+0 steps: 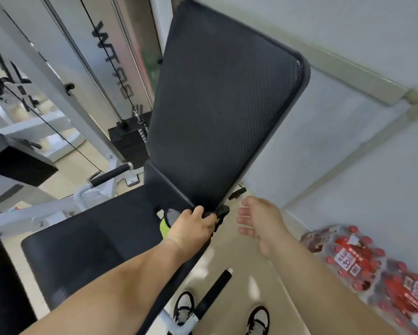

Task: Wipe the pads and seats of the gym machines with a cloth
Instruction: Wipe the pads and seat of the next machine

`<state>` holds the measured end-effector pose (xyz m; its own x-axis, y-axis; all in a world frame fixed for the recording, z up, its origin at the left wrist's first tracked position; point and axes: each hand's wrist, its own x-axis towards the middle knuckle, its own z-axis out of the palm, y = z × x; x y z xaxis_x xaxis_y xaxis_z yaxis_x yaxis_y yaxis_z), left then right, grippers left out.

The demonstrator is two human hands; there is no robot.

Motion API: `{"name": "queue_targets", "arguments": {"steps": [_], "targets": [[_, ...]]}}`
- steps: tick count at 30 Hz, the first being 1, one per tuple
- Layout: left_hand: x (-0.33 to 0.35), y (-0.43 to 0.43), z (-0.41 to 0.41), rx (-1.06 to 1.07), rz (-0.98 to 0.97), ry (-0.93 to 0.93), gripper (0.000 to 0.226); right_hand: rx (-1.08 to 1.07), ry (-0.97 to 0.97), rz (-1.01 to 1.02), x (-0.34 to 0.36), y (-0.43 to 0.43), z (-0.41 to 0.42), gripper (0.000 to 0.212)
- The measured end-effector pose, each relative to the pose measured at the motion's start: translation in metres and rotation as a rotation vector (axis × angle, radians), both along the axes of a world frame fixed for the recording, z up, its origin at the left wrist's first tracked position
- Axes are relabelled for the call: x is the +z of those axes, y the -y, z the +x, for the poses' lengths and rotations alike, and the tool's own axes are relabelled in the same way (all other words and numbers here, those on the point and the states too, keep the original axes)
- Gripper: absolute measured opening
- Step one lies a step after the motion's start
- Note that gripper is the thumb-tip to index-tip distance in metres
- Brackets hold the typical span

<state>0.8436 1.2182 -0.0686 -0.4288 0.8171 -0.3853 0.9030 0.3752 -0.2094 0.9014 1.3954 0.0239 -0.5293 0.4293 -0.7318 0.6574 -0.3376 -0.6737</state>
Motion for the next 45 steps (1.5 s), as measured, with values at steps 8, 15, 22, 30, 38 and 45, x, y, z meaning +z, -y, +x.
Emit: {"name": "queue_targets", "arguments": {"steps": [8, 15, 22, 30, 38, 45], "targets": [[0.088, 0.022, -0.032, 0.999, 0.817, 0.226, 0.020, 0.406, -0.135, 0.322, 0.076, 0.018, -0.025, 0.031], [0.172, 0.004, -0.086, 1.566, 1.481, 0.553, 0.032, 0.667, -0.552, 0.820, 0.166, 0.004, -0.101, 0.008], [0.245, -0.022, -0.216, 1.217, 1.688, 0.475, 0.021, 0.771, -0.553, 1.628, 0.219, -0.004, -0.254, 0.037], [0.229, -0.055, -0.340, 0.995, 1.380, 0.696, 0.042, 0.852, -0.340, 1.835, 0.192, 0.004, -0.357, 0.043], [0.079, 0.043, -0.295, 1.374, 1.074, 0.826, 0.040, 0.957, -0.325, 1.983, 0.187, 0.003, -0.361, 0.052], [0.053, 0.069, -0.285, 1.553, 0.891, 0.679, 0.048, 0.928, -0.408, 2.041, 0.180, 0.011, -0.353, 0.046]]}}
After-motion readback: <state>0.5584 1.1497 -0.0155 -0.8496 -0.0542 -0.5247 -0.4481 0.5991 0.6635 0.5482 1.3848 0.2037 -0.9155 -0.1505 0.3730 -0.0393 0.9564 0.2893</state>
